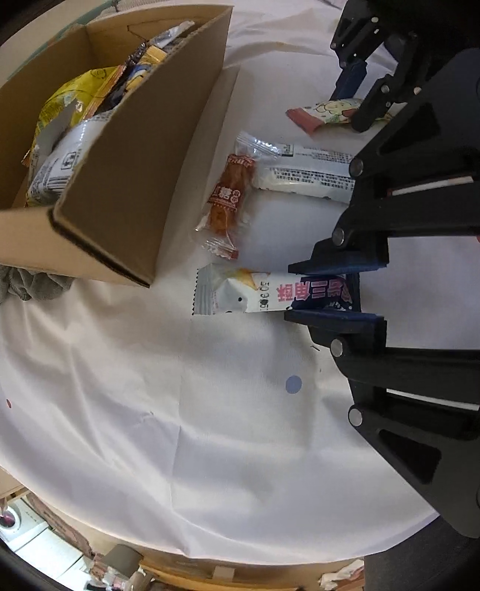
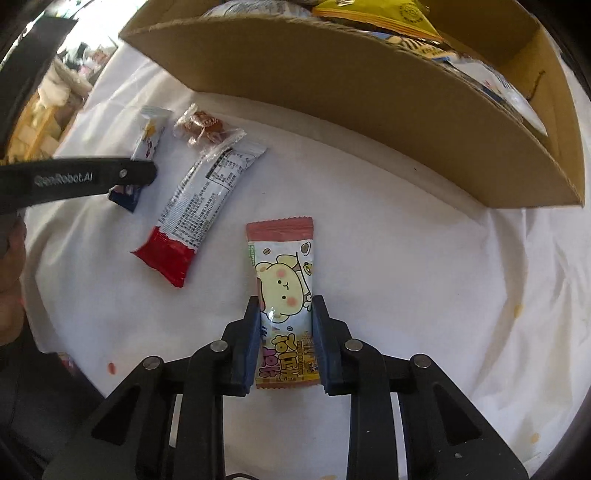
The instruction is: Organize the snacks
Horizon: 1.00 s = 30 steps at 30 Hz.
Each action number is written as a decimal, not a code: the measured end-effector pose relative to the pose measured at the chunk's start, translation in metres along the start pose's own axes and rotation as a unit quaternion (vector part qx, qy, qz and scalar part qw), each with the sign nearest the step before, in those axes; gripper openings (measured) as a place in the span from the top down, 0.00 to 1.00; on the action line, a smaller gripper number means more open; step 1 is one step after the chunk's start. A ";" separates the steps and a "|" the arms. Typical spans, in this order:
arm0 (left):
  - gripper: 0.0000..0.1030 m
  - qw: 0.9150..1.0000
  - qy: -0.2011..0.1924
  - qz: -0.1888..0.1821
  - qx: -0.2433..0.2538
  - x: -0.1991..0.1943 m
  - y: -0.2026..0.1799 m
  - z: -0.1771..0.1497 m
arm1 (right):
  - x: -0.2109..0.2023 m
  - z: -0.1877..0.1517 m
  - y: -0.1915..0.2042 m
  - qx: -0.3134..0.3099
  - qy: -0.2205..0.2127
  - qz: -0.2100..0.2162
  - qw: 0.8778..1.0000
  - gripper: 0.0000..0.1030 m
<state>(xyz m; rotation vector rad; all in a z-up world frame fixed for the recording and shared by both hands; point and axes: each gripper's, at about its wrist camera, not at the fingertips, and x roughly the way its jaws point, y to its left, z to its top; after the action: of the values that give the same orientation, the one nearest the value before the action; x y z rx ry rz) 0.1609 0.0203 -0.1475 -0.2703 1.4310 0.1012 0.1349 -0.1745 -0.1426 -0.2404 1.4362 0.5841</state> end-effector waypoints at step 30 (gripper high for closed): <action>0.87 0.976 -0.196 -0.058 0.075 -0.190 -0.042 0.013 | -0.178 -0.010 -0.095 0.165 -0.333 0.120 0.921 0.74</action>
<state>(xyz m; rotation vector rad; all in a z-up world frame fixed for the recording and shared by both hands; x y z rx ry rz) 0.1567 0.0003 0.0463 -0.1954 1.0221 -0.0482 0.1709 -0.3003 0.0109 0.3843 0.8764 0.5397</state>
